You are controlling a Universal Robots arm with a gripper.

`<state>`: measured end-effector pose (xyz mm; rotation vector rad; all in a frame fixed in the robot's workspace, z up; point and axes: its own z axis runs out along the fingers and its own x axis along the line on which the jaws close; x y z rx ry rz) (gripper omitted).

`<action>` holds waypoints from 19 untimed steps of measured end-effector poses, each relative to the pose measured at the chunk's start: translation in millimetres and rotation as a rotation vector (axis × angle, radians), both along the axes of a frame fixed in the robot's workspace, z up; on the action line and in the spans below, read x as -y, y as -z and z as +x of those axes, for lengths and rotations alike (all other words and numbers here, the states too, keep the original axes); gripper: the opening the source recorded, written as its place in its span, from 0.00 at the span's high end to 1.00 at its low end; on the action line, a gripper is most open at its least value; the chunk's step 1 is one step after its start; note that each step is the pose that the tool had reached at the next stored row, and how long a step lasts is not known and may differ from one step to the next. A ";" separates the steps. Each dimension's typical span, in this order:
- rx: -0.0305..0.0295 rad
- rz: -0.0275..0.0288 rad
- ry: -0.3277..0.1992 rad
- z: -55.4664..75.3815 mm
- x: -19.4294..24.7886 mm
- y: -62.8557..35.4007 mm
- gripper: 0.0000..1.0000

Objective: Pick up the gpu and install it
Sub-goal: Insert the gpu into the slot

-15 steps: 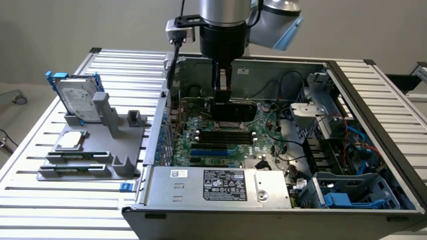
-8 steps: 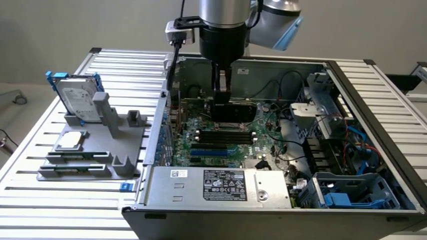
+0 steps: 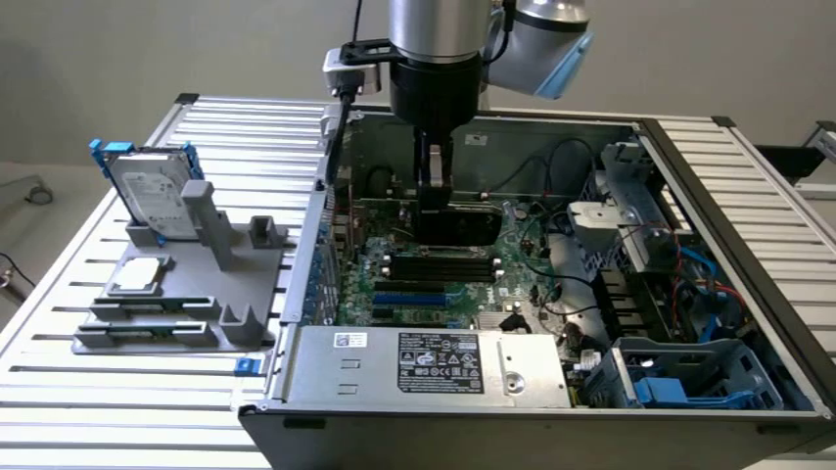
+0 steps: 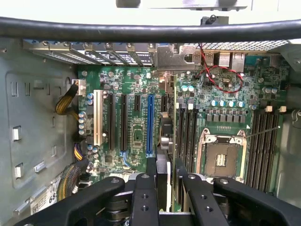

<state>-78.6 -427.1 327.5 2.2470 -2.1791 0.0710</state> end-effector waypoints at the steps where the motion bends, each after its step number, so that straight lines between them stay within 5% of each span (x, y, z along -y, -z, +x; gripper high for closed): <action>1: -0.0001 -0.0002 0.000 -0.2 0.6 0.9 0.74; 3: 0.0000 -0.0004 0.000 -0.2 4.7 1.7 0.74; 12: -0.0001 -0.0008 0.000 -1.8 9.2 4.4 0.74; 19: 0.0015 -0.0008 0.000 -10.3 15.1 15.8 0.74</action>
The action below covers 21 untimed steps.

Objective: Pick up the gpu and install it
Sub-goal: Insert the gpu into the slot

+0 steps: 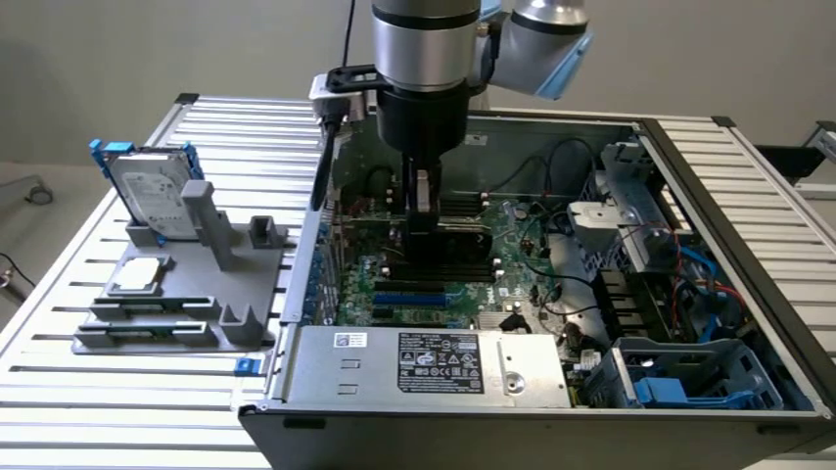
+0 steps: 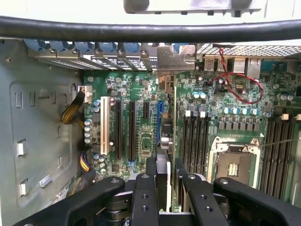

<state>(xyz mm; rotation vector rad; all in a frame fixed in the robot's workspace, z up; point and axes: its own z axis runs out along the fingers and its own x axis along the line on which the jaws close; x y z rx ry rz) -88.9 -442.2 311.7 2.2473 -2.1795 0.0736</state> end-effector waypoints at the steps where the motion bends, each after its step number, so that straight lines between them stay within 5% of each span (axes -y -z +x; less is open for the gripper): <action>1: 0.0000 -0.0001 0.000 -0.1 0.8 1.8 0.74; 9: 0.0003 -0.0005 0.000 -0.5 5.9 10.1 0.74; 21: 0.0004 -0.0005 0.002 -2.1 7.7 27.4 0.74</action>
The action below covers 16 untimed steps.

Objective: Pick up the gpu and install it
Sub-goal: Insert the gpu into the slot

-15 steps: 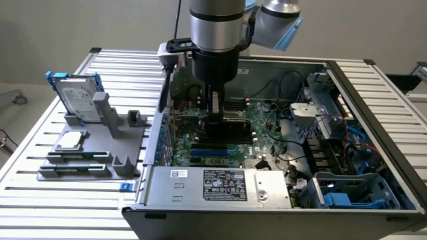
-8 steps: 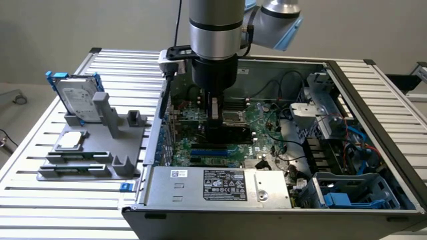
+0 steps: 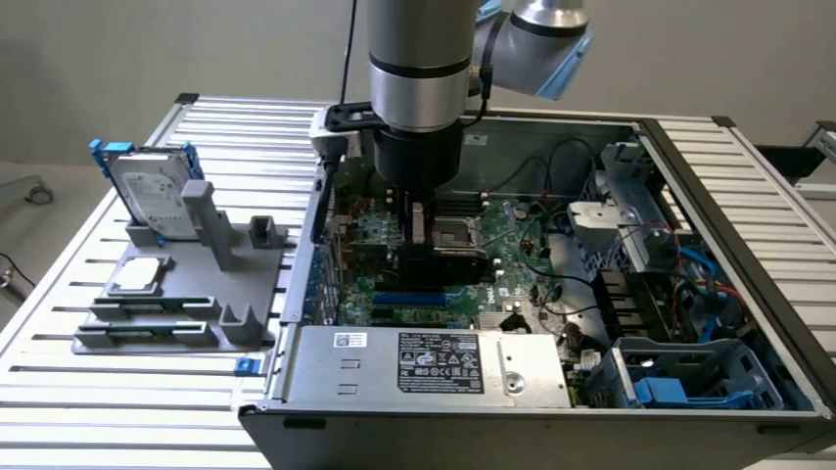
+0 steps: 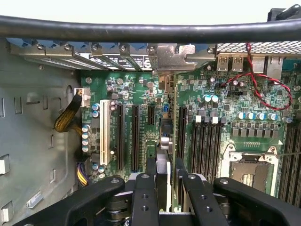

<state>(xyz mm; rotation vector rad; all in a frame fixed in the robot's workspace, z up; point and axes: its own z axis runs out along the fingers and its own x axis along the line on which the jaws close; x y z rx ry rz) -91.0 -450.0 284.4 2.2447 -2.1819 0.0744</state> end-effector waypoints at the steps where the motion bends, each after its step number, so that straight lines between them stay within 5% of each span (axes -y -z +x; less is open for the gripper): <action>1: 0.0000 0.0000 0.000 0.0 0.3 0.4 0.74; 16: -0.0013 0.0002 0.001 0.0 3.1 9.1 0.74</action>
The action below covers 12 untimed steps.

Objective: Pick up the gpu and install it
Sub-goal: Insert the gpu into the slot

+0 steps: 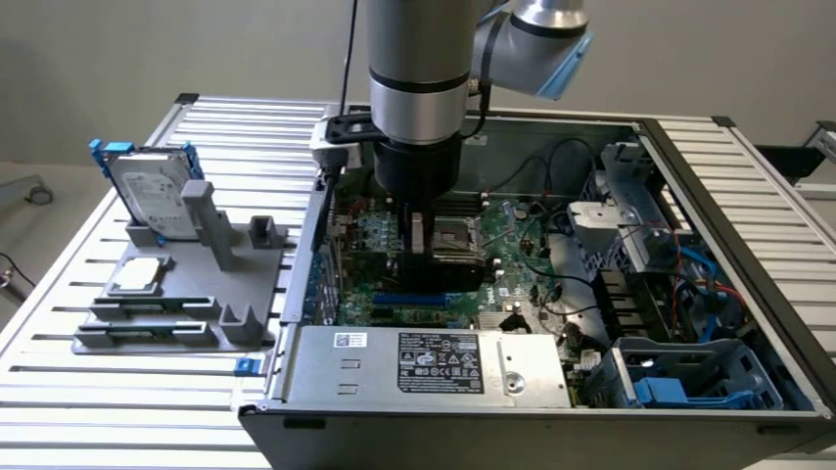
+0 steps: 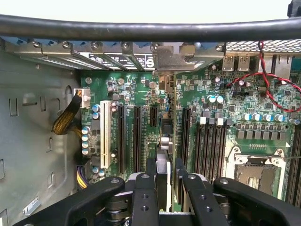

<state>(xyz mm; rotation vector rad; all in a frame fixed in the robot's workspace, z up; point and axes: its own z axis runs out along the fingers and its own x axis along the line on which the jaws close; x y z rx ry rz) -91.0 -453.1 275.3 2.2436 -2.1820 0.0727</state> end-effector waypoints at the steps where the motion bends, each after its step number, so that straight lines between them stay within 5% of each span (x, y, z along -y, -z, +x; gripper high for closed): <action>1: -0.0006 -0.0001 0.000 -0.1 0.0 0.3 0.74; 8: -0.0151 0.0005 0.001 -0.6 0.0 2.4 0.74; 12: -0.0200 0.0069 0.001 -0.6 0.0 3.4 0.74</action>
